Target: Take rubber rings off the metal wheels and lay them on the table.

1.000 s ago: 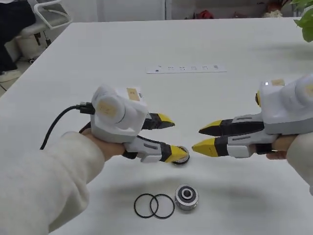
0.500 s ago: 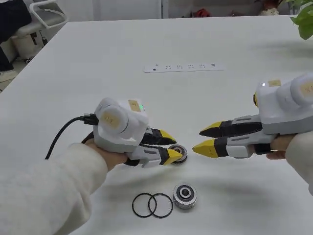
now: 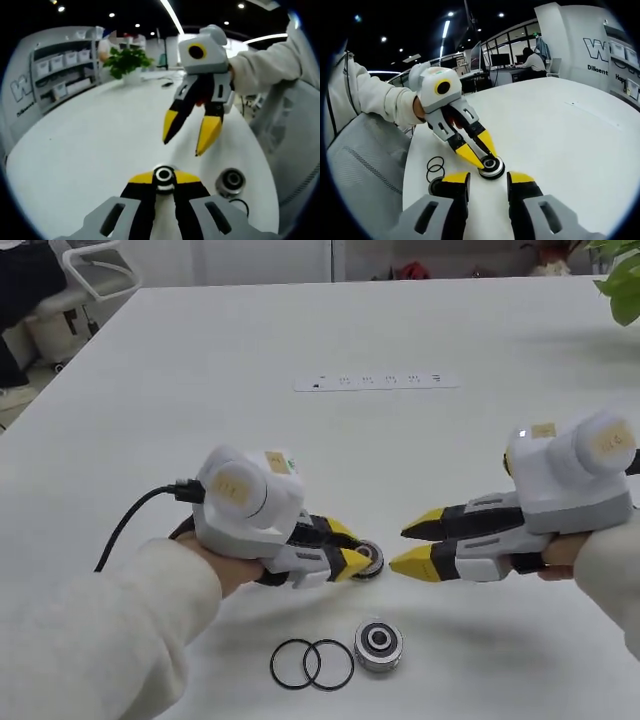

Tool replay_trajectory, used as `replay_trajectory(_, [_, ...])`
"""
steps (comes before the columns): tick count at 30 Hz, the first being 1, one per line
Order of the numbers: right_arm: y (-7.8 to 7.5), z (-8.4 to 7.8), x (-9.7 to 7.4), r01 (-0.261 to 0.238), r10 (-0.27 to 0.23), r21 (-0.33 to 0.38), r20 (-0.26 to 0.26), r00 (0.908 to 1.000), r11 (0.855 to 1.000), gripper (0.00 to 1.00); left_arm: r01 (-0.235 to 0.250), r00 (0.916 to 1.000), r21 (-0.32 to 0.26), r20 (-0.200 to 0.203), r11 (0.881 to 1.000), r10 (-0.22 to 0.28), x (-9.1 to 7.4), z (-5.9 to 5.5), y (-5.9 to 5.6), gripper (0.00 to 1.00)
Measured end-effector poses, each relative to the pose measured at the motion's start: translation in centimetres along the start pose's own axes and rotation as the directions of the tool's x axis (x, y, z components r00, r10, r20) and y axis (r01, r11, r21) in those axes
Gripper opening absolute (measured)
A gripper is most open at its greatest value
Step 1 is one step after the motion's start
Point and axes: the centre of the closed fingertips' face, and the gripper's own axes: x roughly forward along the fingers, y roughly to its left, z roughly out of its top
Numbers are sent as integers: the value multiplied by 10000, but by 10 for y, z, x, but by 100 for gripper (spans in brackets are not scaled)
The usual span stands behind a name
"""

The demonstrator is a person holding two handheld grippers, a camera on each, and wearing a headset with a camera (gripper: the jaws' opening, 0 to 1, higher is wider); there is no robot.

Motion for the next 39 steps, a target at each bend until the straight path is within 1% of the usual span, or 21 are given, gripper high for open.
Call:
replay_trajectory(5, [0,-14,9,181,-196,-264,-551,9983,9995,25,194,9998,85,38,9998,-194,-2,-1,-6,14])
replay_trajectory(9, [-2,-21,14,264,-289,-370,-682,9973,9990,25,326,9994,92,70,9994,-326,-3,-1,-11,14])
replay_trajectory(11, [1,-24,17,152,-199,-560,-843,9962,9983,25,435,9990,166,70,9989,-436,-3,-2,-14,14])
replay_trajectory(17, [4,-21,21,115,-172,-743,-768,9969,9972,25,584,9982,203,88,9981,-585,-2,-2,-18,14])
replay_trajectory(20, [4,-24,24,169,-242,-880,-824,9963,9960,25,624,9980,201,99,9978,-626,-2,-1,-20,14])
replay_trajectory(23, [5,-23,24,73,-131,-798,-732,9972,9968,24,623,9980,196,103,9979,-625,-2,-1,-20,14])
replay_trajectory(30, [5,-24,22,-21,-32,-686,-766,9971,9976,21,600,9981,167,156,9981,-602,-2,-2,-19,14])
replay_trajectory(34, [5,-25,19,-79,30,-612,-796,9968,9981,17,574,9982,153,186,9982,-577,-2,-1,-20,14])
replay_trajectory(39, [5,-25,18,-121,64,-668,-847,9964,9977,14,539,9983,118,205,9985,-541,-2,-1,-19,14])
